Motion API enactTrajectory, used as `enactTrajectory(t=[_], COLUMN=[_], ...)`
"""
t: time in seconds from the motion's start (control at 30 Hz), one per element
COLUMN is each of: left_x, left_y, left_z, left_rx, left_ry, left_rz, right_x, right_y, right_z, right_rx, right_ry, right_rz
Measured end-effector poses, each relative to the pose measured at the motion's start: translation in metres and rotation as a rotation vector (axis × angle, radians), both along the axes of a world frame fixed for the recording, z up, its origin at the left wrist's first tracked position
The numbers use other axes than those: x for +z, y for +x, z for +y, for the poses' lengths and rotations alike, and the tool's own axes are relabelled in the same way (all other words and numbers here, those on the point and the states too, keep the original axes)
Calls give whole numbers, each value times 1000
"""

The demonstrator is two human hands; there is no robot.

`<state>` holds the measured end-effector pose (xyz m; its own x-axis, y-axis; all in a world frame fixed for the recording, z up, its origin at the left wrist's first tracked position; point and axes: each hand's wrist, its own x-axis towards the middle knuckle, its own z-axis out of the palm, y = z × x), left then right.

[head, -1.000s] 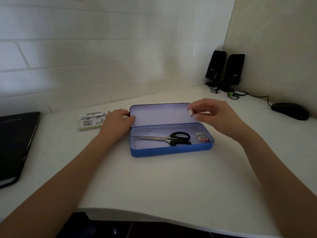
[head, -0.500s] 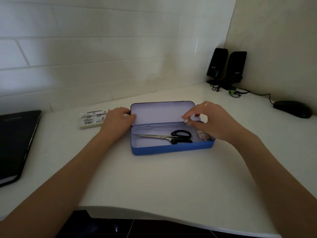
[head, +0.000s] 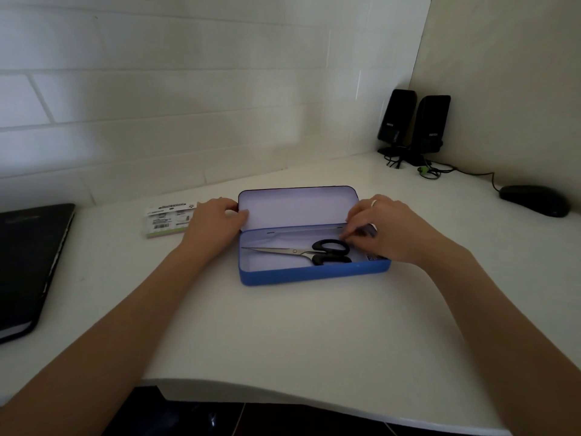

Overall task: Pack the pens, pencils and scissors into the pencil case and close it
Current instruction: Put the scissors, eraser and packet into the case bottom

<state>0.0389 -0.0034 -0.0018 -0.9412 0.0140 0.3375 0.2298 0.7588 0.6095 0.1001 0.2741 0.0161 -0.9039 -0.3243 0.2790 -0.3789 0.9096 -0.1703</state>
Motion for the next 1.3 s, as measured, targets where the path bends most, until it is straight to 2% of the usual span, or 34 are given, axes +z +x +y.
enactTrajectory(t=[0.2,0.3,0.43,0.6,0.67,0.83,0.97,1.13,1.3], left_x=[-1,-1,-2,-2,-3,-4,-4,-3,-3], left_y=[0,-2,-3,-3,-5,-7,-8,-6,-4], left_z=[0,-1,-2,-3,-3,-3,-4,-4,-4], left_rx=[-2,-6,-14,-18,-11,-15,-15,-24,-34], left_ry=[-1,2,-10,-10,-20,-36,-49,-52,-21], left_rz=[8,10,16,13,14,19,25,33,15], right_x=[-1,0,0,11,12,9,13,14,15], right_y=[-6,-5,-3,2,2,7,9,11,13], right_z=[3,8,10,8,7,4,5,3,0], right_rx=[39,24,-27,-9,-10,-66,-103,-67,-8], right_ry=[-172,-213,-163,-260,-226,17,2,-118,-104], right_rz=[-144,-89,-105,10,-14,-180,-298,-383,-383])
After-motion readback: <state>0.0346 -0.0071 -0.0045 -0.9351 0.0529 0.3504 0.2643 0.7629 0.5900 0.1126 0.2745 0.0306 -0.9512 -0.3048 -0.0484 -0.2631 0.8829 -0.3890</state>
